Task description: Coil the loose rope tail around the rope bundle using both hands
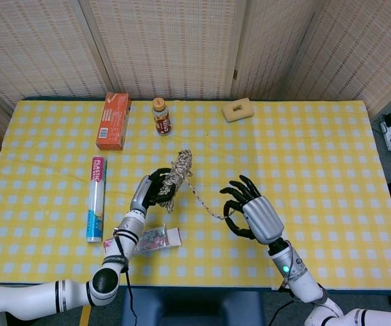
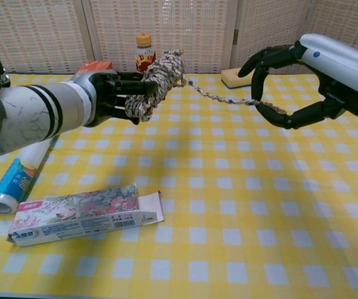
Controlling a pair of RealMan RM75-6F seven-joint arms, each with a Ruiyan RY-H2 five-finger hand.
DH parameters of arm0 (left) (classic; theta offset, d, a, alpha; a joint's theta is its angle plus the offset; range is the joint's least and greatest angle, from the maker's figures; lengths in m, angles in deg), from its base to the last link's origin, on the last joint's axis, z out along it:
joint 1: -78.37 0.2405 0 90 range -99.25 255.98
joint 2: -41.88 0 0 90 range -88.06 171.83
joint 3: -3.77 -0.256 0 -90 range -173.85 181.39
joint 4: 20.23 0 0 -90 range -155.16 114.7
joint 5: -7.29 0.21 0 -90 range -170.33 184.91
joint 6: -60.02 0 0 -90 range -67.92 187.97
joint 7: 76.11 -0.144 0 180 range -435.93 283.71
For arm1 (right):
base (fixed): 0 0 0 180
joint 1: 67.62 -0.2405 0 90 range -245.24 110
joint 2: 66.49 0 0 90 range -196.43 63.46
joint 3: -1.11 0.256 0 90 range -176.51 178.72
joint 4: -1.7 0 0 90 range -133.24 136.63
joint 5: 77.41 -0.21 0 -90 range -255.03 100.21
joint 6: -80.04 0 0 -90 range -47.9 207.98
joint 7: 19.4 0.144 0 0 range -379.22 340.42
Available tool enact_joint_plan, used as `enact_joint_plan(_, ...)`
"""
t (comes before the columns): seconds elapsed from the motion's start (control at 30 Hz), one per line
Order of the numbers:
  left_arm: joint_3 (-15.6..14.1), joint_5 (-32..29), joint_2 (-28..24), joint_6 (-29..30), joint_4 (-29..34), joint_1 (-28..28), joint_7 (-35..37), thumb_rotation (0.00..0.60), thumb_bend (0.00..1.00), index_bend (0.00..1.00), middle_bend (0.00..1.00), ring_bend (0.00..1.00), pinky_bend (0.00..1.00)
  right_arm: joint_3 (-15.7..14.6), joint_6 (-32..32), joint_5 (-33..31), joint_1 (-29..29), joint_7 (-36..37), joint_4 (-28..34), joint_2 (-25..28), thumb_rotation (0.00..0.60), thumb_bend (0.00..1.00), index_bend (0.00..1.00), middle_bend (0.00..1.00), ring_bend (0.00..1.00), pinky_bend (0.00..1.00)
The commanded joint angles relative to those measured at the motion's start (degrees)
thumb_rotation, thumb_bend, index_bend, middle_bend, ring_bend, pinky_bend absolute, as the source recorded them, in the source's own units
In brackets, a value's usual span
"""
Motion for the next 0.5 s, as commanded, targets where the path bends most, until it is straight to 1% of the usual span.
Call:
enact_joint_plan(0.03,1.3,-0.4,-1.6,-1.9,1.5,1.1,2.7,0.600,0.67,0.66,0.65,0.67,0.72,-0.6,0.4,-1.0,0.9,1.2,-1.5,-0.2,0.600,0.58,0.72,0.27,0.14,0.00)
enact_joint_plan(0.27,2.1,-0.2,-5.2,-5.2,5.0,2.5,6.7,0.600,0.67,0.66,0.65,0.66,0.72,-0.7,2.1,-2.8,1.7,4.2,-4.9,-0.9,0.600,0.58,0.72,0.30,0.16,0.00)
enact_joint_plan(0.5,2.1,1.4,-8.1,-7.7,6.8,3.4,9.9,0.600,0.67,0.66,0.65,0.66,0.72,0.2,4.6,-5.9,1.9,6.8,-8.2,-1.4,0.600,0.58,0.73,0.31,0.17,0.00)
